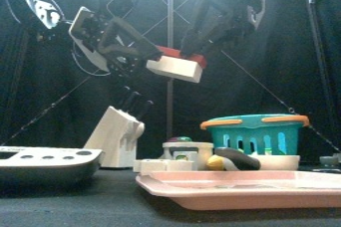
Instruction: Handover salmon sushi
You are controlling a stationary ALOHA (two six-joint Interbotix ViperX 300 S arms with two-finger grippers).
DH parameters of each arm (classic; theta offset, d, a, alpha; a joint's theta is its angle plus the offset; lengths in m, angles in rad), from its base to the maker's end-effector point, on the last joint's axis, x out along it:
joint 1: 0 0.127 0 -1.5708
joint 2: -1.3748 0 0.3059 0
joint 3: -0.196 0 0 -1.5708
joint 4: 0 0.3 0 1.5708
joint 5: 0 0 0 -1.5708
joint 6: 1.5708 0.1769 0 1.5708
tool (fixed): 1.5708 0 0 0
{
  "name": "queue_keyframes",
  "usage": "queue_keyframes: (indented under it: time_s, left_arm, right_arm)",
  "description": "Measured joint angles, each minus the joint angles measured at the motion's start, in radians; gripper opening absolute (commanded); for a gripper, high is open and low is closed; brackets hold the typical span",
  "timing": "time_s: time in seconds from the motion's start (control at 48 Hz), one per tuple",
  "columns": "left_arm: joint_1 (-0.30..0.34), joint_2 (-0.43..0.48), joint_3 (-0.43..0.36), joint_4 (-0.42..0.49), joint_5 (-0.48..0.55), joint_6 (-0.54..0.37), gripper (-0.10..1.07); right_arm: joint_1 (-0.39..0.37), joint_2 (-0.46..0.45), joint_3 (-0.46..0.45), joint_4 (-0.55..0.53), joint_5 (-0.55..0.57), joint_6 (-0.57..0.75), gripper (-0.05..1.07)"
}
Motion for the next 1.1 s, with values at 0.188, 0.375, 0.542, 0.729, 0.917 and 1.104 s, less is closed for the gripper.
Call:
queue_keyframes:
  time_s: [0.188,0.375,0.542,0.729,0.917,1.104]
  left_arm:
    - [0.002,0.028,-0.020,-0.002,0.000,0.000,1.02]
    - [0.002,0.031,-0.025,-0.003,0.000,0.000,0.95]
    - [0.000,0.031,-0.025,0.000,0.000,0.000,0.82]
    - [0.002,0.031,-0.025,0.011,0.000,0.002,0.63]
    - [0.002,0.031,-0.025,0.015,0.000,0.002,0.50]
    - [0.003,0.031,-0.025,0.015,0.000,0.002,0.49]
  right_arm:
    - [-0.006,0.000,0.000,0.000,0.000,0.000,0.48]
    - [-0.008,0.000,0.000,0.000,0.000,0.000,0.48]
    - [-0.011,0.000,0.000,0.000,0.000,0.000,0.48]
    - [-0.011,0.000,0.000,0.000,0.000,0.000,0.48]
    - [-0.011,0.000,-0.005,0.000,0.000,-0.002,0.48]
    - [-0.011,0.000,-0.005,0.000,0.000,0.000,0.48]
